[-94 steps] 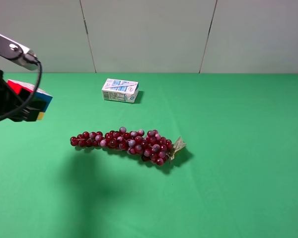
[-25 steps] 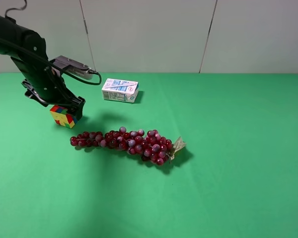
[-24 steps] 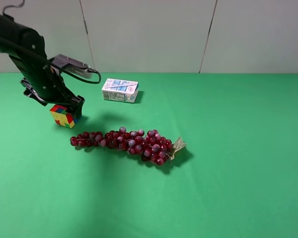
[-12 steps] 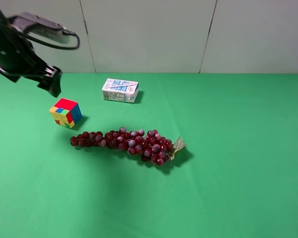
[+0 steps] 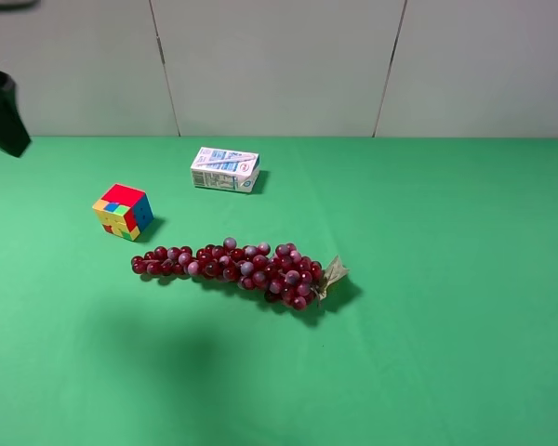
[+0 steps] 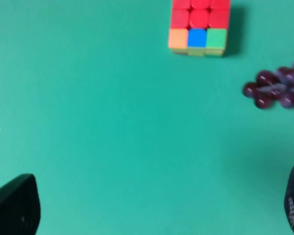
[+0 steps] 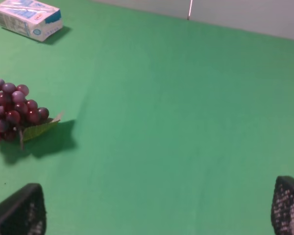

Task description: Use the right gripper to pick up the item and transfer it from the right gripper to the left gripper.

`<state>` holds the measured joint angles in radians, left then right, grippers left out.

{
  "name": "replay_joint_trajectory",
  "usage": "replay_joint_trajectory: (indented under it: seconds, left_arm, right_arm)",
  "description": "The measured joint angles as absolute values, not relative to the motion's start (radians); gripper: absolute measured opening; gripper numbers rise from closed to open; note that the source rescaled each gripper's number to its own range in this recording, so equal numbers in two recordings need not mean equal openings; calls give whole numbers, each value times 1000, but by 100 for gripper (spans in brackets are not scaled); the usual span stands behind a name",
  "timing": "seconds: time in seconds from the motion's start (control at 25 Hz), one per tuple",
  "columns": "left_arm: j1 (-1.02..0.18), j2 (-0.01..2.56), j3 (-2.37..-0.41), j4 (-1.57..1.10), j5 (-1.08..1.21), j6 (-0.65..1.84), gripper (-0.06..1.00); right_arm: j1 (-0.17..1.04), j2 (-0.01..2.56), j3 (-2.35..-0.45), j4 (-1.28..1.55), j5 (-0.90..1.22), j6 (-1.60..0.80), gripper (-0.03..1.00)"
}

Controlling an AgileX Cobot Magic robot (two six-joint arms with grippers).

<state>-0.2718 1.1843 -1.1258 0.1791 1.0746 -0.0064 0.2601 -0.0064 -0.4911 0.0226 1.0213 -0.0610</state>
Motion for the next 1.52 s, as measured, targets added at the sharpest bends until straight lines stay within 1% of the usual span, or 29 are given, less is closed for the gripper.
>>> replay_joint_trajectory:
  seconds: [0.24, 0.6, 0.88, 1.2, 1.32, 1.52]
  left_arm:
    - [-272, 952, -1090, 108, 1130, -10, 100]
    - [-272, 518, -811, 86, 1141, -25, 100]
    - [-272, 257, -644, 78, 1155, -33, 100]
    - [-257, 192, -556, 20, 1135, -30, 100]
    - [-216, 192, -508, 9, 1087, 0, 100]
    - [-100, 191, -498, -17, 1062, 50, 100]
  right_arm:
    - [260, -6, -491, 23, 1021, -61, 100]
    - [260, -6, -491, 23, 1021, -61, 100]
    - [260, -6, -491, 23, 1019, -61, 100]
    - [260, -6, -491, 23, 1019, -61, 100]
    - [260, -6, -491, 24, 1019, -61, 100]
    - [260, -6, -491, 26, 1019, -61, 100]
